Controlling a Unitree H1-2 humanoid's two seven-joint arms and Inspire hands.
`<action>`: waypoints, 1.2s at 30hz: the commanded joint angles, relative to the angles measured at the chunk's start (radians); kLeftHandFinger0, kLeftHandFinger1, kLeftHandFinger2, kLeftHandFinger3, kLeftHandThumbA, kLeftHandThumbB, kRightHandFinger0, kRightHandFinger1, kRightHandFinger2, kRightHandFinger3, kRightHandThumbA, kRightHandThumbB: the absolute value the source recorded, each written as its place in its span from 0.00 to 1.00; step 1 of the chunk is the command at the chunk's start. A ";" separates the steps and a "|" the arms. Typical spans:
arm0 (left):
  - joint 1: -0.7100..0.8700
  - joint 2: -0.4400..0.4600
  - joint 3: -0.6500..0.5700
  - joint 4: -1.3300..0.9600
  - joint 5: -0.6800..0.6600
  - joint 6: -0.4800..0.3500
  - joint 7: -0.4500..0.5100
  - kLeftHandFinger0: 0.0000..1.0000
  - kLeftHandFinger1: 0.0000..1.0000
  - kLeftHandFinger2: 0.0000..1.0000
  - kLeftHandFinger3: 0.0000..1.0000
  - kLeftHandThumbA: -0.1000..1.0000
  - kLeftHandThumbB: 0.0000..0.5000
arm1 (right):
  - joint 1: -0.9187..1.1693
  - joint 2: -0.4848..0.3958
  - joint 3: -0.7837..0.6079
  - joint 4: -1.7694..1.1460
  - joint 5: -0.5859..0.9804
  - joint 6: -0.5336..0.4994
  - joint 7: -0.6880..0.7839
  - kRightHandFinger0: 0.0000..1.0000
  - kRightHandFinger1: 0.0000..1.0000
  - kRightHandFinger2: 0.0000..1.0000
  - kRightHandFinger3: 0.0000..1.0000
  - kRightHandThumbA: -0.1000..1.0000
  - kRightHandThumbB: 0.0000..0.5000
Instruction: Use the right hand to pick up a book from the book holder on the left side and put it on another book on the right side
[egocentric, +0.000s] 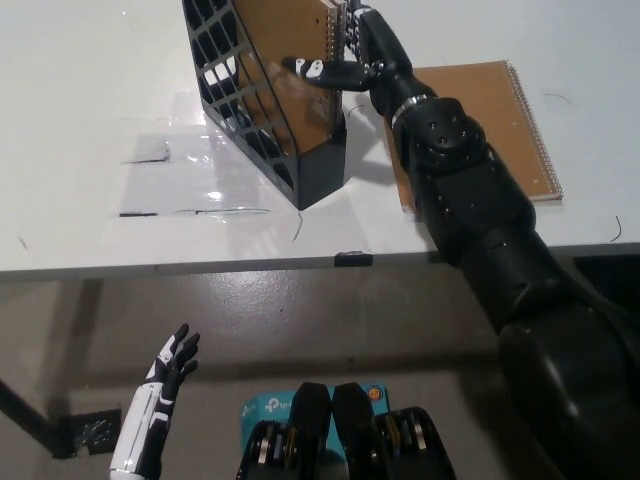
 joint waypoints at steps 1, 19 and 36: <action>-0.006 0.014 -0.003 -0.038 -0.005 0.000 -0.022 1.00 1.00 1.00 1.00 1.00 0.50 | -0.084 0.016 0.001 0.002 0.005 -0.053 -0.012 1.00 1.00 1.00 1.00 0.83 0.64; -0.027 0.012 0.003 -0.028 -0.015 0.001 -0.019 1.00 1.00 1.00 1.00 1.00 0.52 | -0.103 0.055 0.066 -0.059 -0.096 -0.009 -0.232 0.00 0.39 0.70 0.49 0.21 0.29; -0.048 0.016 0.004 -0.008 -0.030 -0.013 -0.036 1.00 1.00 1.00 1.00 1.00 0.52 | -0.146 0.053 0.024 -0.251 -0.087 -0.025 -0.304 0.00 0.31 0.68 0.74 0.00 0.22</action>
